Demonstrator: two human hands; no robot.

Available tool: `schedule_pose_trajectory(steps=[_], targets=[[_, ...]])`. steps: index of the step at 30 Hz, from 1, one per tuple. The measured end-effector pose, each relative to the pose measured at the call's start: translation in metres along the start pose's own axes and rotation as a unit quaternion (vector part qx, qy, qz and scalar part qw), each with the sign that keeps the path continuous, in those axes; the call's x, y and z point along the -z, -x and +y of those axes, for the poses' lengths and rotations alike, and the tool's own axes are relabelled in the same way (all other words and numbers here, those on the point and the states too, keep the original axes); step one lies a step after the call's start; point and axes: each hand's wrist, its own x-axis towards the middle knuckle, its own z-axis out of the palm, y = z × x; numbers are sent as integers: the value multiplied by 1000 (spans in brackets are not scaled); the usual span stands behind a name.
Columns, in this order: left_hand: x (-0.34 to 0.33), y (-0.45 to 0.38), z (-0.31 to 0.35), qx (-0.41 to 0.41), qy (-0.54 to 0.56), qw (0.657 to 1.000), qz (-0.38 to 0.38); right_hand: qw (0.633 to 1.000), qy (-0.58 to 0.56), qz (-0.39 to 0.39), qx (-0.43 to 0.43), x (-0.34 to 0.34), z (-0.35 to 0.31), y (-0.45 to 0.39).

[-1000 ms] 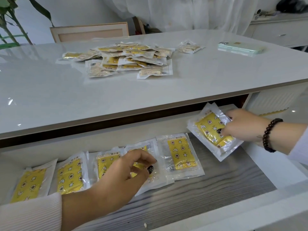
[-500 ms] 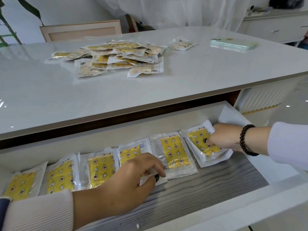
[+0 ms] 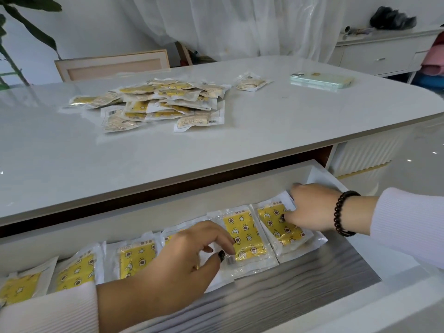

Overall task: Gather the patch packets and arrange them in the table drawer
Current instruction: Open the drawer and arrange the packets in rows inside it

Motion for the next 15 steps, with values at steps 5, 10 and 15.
schedule_pose_trajectory(steps=[5,10,15], targets=[[18,-7,15,-65,-28,997,43,991,79,72,76,14,-12,18],[52,-11,36,-106,-66,988,96,981,-47,110,150,41,-38,40],[79,-28,44,-35,7,980,198,942,-178,205,196,85,-65,42]])
